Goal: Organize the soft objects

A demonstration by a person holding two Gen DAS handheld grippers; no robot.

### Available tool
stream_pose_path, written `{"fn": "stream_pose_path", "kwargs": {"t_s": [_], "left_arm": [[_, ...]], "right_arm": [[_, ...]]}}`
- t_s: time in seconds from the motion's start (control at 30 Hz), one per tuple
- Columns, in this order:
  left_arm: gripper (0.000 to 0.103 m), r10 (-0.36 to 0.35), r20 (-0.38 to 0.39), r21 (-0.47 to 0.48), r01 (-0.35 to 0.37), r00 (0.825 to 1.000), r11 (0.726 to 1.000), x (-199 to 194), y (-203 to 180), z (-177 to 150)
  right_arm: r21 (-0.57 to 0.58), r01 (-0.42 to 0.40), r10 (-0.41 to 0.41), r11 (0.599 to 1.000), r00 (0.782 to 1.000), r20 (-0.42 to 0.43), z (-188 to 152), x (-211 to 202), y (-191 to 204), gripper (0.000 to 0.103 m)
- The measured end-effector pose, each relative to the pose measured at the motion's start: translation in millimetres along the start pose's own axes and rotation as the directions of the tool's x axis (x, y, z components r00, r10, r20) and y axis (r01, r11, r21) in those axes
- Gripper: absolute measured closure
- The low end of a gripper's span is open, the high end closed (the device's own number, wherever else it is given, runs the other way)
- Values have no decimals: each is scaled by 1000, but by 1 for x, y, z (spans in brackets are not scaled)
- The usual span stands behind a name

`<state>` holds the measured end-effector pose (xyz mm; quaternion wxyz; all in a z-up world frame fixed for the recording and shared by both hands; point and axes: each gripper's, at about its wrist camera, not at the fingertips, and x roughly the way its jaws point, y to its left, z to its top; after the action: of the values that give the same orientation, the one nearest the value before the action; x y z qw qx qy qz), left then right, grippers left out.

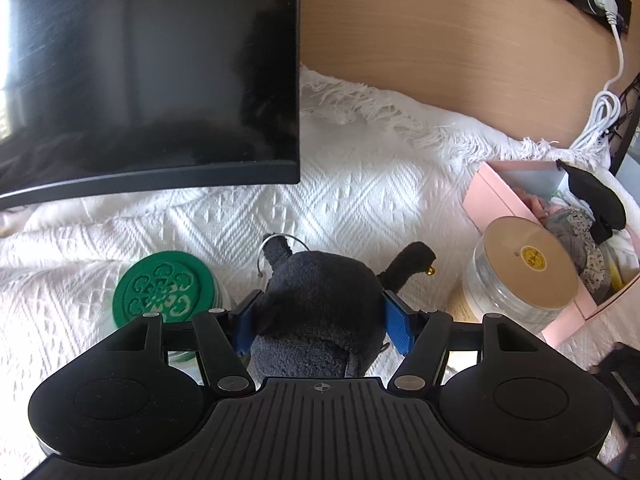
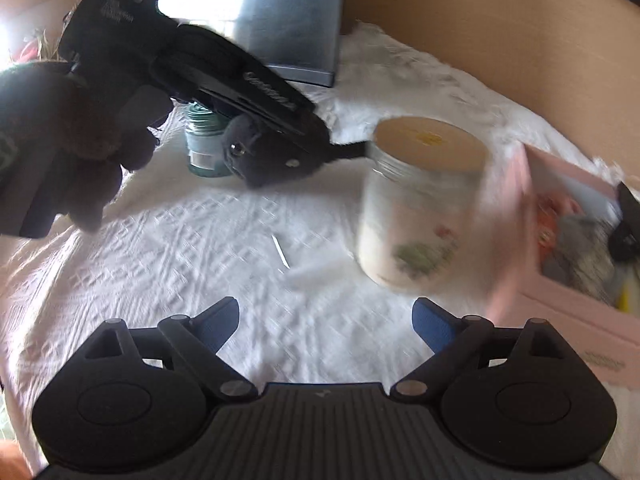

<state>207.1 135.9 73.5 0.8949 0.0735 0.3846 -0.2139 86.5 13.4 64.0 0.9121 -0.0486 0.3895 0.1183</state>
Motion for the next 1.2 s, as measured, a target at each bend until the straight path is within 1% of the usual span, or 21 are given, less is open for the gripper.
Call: {"fn": "stream_pose_path", "kwargs": {"t_s": [0.1,0.13,0.2,0.3,0.4,0.5,0.53,0.57,0.6,0.73,0.83,0.93,0.97,1.0,1.03,1.2], "left_arm": [[35,19,-13,3,-19,1000,1000,-1,0,-1],[35,20,-15,1,-20,1000,1000,-2,1,-1],[35,16,-20,-5,-16,1000,1000,-2,2,-2],[35,18,-29,0,-18,999,1000,-1,2,-3],[35,15,-36,1,-15,999,1000,0,1,-4],[35,14,-38,4,-14,999,1000,0,1,-4],[35,14,-36,4,-14,999,1000,-1,2,-4],[35,14,-34,5,-14,999,1000,-1,2,-4],[35,13,-32,5,-13,999,1000,-2,2,-5],[35,4,-28,5,-4,1000,1000,-4,3,-6],[35,-4,-18,5,4,1000,1000,-11,2,-4],[35,8,5,24,-8,1000,1000,-26,-2,4],[35,20,15,34,-20,1000,999,-31,-3,7],[35,31,28,37,-33,999,999,-37,-4,10],[35,42,44,35,-44,998,998,-43,-4,14],[35,93,106,0,-94,990,996,-68,3,31]], "right_arm": [[35,7,-6,999,1000,-6,11,16,8,17],[43,7,-6,999,1000,-16,14,23,11,20],[49,14,-12,999,999,-52,19,38,19,21],[78,48,-41,996,995,-91,21,54,26,21],[127,78,-69,989,995,-72,25,59,29,21],[136,99,-92,986,994,-59,28,66,37,21],[137,111,-105,984,993,-51,28,67,39,23],[140,118,-114,983,993,-41,28,66,40,32],[138,122,-119,983,992,-31,28,65,41,33],[137,107,-104,985,994,-25,24,60,36,36],[112,69,-68,991,998,-15,25,49,33,38],[47,12,-13,999,999,29,32,27,37,40],[21,-10,9,1000,999,44,36,20,39,69],[-10,-35,35,999,999,39,42,14,40,82],[-25,-50,51,998,998,41,48,9,40,86],[-96,-50,60,994,993,102,67,-11,37,86]]}}
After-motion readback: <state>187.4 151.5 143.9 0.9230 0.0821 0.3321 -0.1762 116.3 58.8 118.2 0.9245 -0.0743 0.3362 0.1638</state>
